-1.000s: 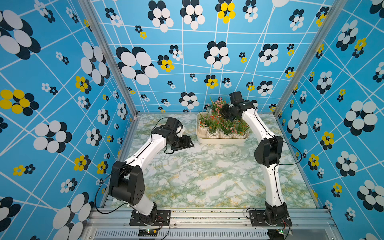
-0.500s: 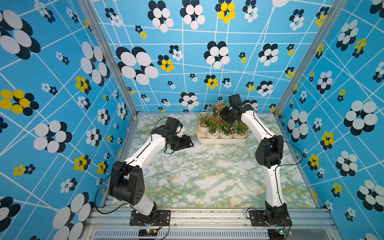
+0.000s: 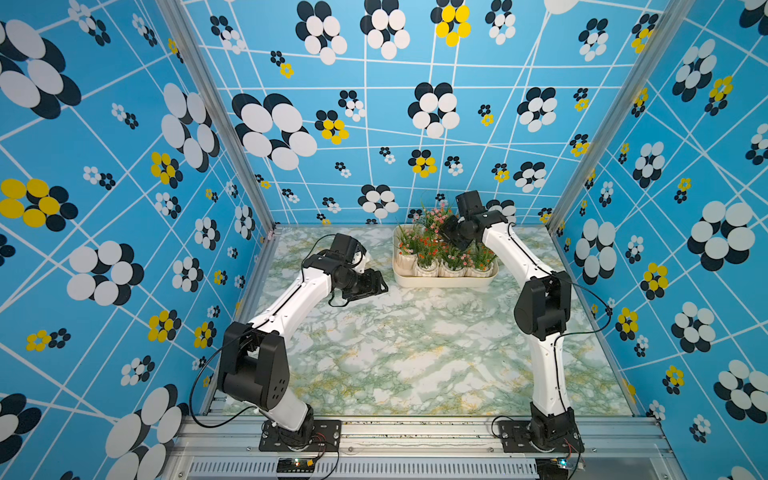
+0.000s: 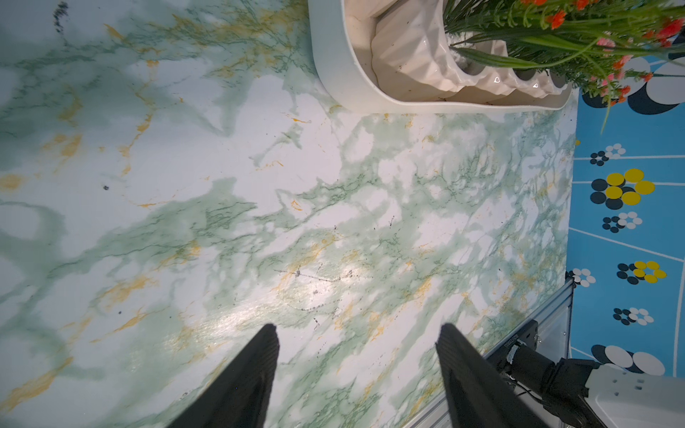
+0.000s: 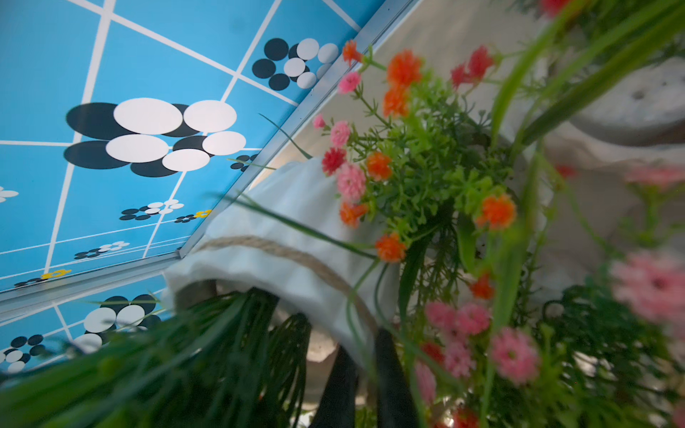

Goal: Put the potted gypsophila into the storage box
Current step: Adjust the baby's breath potted plant in the storage box.

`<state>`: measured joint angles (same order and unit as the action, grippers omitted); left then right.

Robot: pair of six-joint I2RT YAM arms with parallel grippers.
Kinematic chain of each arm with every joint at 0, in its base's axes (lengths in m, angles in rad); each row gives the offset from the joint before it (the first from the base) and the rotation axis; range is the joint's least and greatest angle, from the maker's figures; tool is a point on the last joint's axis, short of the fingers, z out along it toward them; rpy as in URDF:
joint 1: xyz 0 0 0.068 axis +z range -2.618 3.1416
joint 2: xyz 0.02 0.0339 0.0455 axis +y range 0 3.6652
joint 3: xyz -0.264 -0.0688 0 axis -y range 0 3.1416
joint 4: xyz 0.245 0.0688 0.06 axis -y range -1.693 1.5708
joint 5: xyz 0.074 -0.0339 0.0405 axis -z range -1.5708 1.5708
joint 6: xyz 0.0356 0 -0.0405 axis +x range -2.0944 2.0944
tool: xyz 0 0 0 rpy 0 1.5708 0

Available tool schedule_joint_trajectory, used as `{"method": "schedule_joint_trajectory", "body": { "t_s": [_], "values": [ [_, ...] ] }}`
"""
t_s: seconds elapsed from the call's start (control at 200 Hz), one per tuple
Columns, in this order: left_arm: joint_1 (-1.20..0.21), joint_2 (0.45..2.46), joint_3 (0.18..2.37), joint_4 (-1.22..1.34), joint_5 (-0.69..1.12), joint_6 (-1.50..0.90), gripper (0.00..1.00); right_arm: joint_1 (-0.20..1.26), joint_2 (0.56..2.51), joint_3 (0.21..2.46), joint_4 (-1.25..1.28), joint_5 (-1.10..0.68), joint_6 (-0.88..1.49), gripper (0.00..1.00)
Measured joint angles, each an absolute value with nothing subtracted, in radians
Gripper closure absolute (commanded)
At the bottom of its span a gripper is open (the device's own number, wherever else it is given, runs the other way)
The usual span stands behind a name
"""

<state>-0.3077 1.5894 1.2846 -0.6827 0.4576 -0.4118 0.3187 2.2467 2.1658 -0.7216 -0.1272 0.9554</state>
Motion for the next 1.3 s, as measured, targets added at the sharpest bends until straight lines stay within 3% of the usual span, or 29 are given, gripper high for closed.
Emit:
{"method": "schedule_joint_trajectory", "body": {
  "t_s": [0.855, 1.299],
  "values": [
    [-0.308, 1.581, 1.236, -0.657, 0.472, -0.45, 0.29, 0.328, 2.182, 2.07, -0.723, -0.121, 0.949, 1.0],
    [-0.308, 1.574, 1.231, -0.657, 0.472, -0.453, 0.29, 0.332, 2.302, 2.252, -0.783, -0.132, 0.935, 1.0]
  ]
}}
